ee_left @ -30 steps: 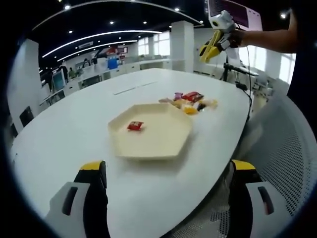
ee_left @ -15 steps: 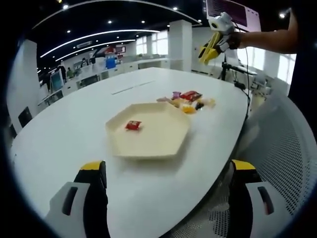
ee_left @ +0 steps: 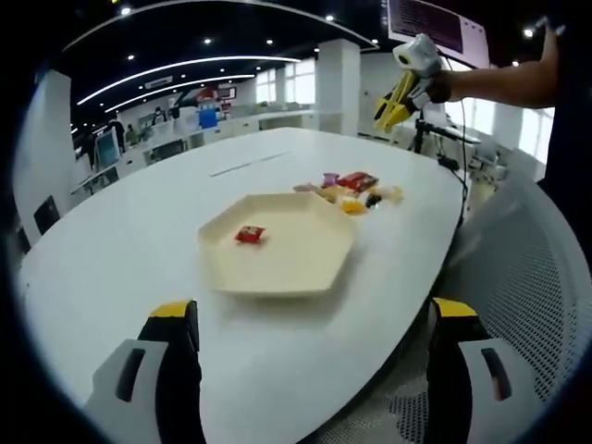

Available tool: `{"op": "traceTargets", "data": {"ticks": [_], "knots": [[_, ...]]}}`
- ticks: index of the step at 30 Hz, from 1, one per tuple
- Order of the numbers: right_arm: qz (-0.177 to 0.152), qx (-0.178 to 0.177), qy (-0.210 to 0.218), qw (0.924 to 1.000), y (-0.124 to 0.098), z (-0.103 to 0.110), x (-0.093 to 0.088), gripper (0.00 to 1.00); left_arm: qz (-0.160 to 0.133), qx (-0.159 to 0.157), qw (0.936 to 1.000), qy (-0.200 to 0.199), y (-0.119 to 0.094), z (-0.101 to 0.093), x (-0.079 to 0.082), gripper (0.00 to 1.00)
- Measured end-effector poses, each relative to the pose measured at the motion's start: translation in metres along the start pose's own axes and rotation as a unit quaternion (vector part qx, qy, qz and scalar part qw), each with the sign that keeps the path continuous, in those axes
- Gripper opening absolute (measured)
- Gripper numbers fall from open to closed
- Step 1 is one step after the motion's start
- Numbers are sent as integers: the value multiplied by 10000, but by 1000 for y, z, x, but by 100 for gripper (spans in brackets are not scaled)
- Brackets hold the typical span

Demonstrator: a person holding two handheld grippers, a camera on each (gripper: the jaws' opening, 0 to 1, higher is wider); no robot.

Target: Place the target food into the container with the food tongs after gripping and lifting it, then release it inside without dropping or visibly crushing the food.

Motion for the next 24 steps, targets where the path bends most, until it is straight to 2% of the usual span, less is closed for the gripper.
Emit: {"op": "traceTargets", "data": {"ticks": [10,14,24], "knots": [[28,-14,30,10000,-2,3,-2,25,-45,64,10000,-17,-1,1,2,99],[53,-11,9,10000,-1,4,-3,25,29,32,10000,29,0,1,-1,99],[150,-68,169,9997,4,10,-15,25,-42,40,10000,19,0,1,1,99]]}}
Point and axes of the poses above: the point that each gripper's makers call its tool centre point, and the gripper's own axes: y roughly forward along the fingers, z roughly to its left, x roughly out of its top, the point moved 4 cm from there along -y, roughly backward along the fingers, and after that the axes turned 8 degrees about -y, right-handed, at the moved point
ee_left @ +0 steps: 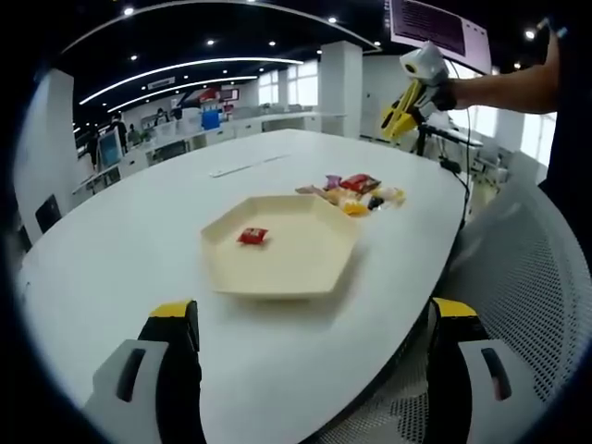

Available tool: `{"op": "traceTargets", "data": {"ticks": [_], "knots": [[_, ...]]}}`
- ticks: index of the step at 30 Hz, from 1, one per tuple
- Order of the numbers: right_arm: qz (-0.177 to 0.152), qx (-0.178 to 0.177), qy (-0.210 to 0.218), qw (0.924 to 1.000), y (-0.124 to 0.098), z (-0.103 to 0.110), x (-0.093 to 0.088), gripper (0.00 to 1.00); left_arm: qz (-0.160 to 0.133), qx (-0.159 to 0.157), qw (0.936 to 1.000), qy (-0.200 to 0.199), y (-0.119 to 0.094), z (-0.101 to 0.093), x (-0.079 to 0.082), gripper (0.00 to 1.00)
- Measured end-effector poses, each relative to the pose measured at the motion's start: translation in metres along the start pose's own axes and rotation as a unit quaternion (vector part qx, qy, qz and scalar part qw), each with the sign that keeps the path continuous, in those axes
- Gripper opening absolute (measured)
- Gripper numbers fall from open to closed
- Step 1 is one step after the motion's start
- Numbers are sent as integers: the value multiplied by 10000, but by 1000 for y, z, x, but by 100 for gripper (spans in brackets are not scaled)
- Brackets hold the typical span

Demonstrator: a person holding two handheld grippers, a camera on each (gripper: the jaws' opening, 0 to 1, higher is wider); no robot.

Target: Place the target food into the container with the food tongs after gripping and lifting it, then release it inside without dropping or visibly crushing the food.

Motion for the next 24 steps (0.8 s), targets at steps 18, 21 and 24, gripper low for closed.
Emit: {"op": "traceTargets", "data": {"ticks": [18,21,24], "knots": [[178,-59,374,9991,31,10,-24,25,-36,76,10000,-12,-2,4,1,99],[212,-83,455,9987,40,11,-28,25,-20,91,10000,-10,-2,5,0,99],[250,-78,538,9982,48,16,-32,26,-32,116,9999,-23,-2,6,0,99]]}}
Point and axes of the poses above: the point that each gripper's makers call its tool centre point, and the gripper's own axes: y roughly forward along the fingers, z roughly to its left, x roughly out of its top, the point moved 4 cm from there along -y, roughly backward along the fingers, and after that the axes turned 8 degrees about -y, right-handed, at the moved point
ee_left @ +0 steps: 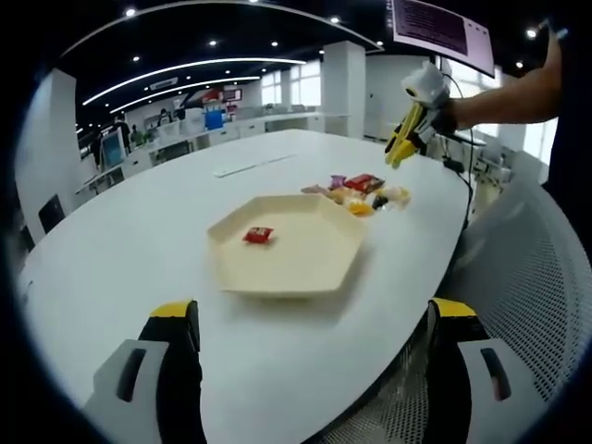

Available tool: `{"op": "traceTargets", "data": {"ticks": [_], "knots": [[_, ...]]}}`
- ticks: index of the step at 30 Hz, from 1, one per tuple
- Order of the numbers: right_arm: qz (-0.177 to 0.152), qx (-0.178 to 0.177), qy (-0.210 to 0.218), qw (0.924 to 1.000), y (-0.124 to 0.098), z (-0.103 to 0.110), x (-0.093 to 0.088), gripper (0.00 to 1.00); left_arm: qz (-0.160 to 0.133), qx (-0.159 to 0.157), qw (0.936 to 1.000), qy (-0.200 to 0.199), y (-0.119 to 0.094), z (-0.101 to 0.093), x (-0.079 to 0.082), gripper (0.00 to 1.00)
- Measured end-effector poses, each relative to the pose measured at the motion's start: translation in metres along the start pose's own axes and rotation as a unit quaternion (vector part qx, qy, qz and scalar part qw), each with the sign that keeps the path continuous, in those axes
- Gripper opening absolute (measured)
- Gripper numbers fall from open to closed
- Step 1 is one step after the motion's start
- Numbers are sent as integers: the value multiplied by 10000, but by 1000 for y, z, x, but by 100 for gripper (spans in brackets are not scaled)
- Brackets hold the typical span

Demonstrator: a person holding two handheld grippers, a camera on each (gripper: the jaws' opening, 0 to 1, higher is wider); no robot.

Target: Place the target food into the container with the food tongs after gripping and lifting it, then release it inside without dropping or visibly crushing the food.

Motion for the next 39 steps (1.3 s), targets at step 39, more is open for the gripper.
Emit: {"op": "traceTargets", "data": {"ticks": [39], "knots": [[693,-104,1238,9898,38,-7,-37,29,138,119,9998,8,1,3,-3,97]]}}
Point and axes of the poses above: the point that each gripper's makers call its tool centre point, and the gripper's own axes: y roughly forward along the fingers, z roughly to its left, x roughly out of its top, the point moved 4 cm from there along -y, roughly backward along the fingers, and after that the axes turned 8 degrees about -y, right-handed, at the moved point
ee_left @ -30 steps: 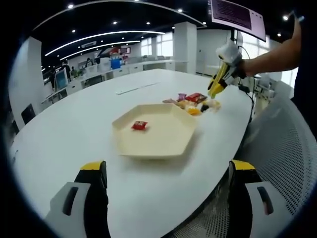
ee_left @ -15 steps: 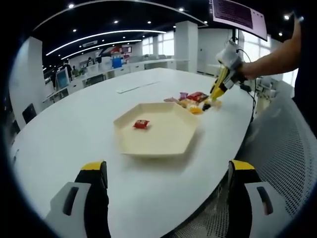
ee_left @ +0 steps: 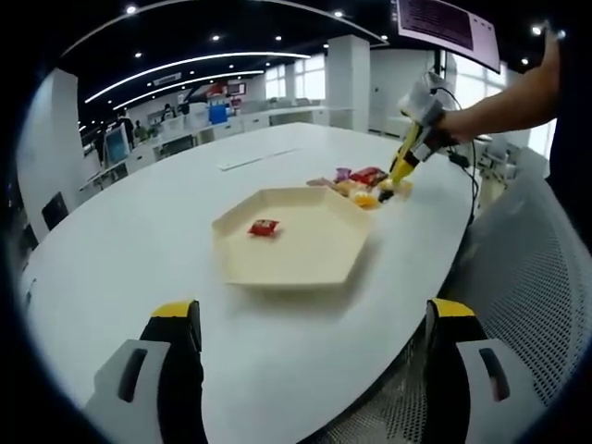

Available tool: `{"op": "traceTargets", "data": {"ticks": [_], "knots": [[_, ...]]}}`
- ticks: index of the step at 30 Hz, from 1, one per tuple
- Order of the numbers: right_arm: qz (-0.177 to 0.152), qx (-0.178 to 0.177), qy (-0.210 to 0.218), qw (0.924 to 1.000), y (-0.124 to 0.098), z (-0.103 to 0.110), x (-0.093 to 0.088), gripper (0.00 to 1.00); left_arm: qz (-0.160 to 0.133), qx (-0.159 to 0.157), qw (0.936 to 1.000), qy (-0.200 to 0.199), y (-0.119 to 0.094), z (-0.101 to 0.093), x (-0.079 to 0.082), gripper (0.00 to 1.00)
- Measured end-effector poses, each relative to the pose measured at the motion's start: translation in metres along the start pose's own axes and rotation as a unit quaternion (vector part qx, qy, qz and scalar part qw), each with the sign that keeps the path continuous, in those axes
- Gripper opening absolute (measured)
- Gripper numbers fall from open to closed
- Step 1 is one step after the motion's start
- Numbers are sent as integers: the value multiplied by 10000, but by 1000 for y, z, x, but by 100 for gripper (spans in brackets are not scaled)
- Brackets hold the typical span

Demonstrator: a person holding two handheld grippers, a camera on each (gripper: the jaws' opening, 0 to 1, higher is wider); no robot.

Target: Place the target food into the container with the food tongs after gripping and lifting it, then release it inside without dropping or visibly crushing the food.

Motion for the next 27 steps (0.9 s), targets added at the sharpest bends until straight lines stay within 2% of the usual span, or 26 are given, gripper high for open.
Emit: {"op": "traceTargets", "data": {"ticks": [4,7,12,14,19,27], "knots": [[130,-26,-145,9998,1,2,2,29,17,10,10000,-7,0,1,0,97],[216,-71,-487,9986,1,4,3,26,35,9,10000,-9,0,1,-1,97],[197,-70,-355,9991,-2,1,3,21,27,16,10000,-6,0,1,0,97],[144,-133,-430,9989,-4,-1,4,20,19,25,10000,-10,0,1,0,97],[93,-71,-450,9989,-9,0,6,20,26,14,10000,3,0,1,0,97],[28,53,-477,9988,-25,-2,19,20,-19,22,10000,-17,-1,1,1,97]]}}
Point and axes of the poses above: the point that each gripper's makers call its tool centre point, and the gripper's own axes: y roughly forward along the fingers, z roughly to its left, x roughly out of its top, the point moved 4 cm from there along -y, roughly backward along the fingers, and after that the axes turned 8 degrees about -y, right-handed, at the moved point
